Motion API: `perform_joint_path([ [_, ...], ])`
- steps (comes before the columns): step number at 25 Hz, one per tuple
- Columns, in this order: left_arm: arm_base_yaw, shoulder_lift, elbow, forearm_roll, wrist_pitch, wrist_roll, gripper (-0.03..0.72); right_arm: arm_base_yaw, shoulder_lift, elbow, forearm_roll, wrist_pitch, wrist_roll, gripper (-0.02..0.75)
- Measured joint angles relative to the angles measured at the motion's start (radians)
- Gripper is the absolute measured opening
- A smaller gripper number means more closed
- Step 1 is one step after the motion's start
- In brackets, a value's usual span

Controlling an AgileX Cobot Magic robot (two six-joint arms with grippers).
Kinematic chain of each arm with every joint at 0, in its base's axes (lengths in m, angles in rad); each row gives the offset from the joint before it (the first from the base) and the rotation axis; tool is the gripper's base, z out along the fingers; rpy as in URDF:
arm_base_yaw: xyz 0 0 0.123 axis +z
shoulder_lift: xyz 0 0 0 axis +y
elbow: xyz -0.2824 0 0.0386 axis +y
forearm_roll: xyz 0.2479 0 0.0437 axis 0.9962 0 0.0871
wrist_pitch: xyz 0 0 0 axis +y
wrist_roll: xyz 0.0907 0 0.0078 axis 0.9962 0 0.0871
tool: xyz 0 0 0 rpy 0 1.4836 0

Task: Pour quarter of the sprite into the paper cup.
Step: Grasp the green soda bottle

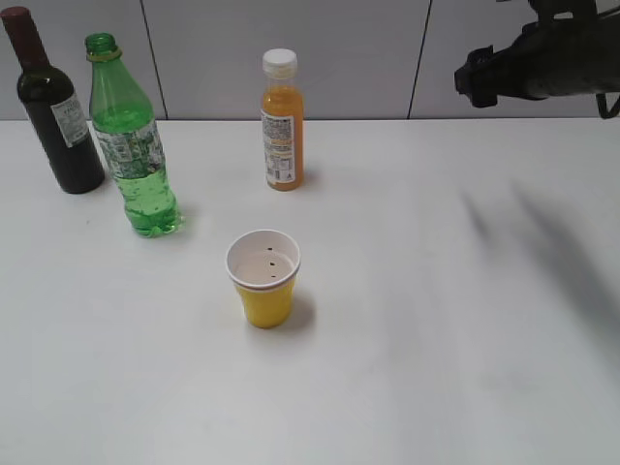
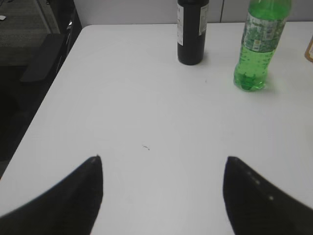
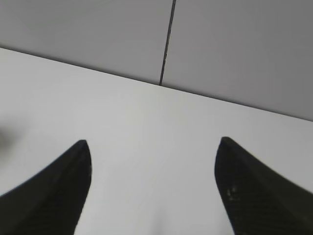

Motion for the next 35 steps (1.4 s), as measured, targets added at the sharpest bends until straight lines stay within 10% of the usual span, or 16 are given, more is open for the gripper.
perform_joint_path([
  [11, 0.0, 0.0, 0.0, 0.0, 0.0, 0.0, 0.583, -0.072, 0.0, -0.236, -0.564, 0.504, 0.606, 0.593],
  [24, 0.0, 0.0, 0.0, 0.0, 0.0, 0.0, 0.583, -0.185, -0.017, -0.338, -0.388, 1.196, 0.424, 0.593],
  [35, 0.0, 0.0, 0.0, 0.0, 0.0, 0.0, 0.583, -0.185, -0.375, 0.037, -0.335, 1.202, 0.381, 0.593],
])
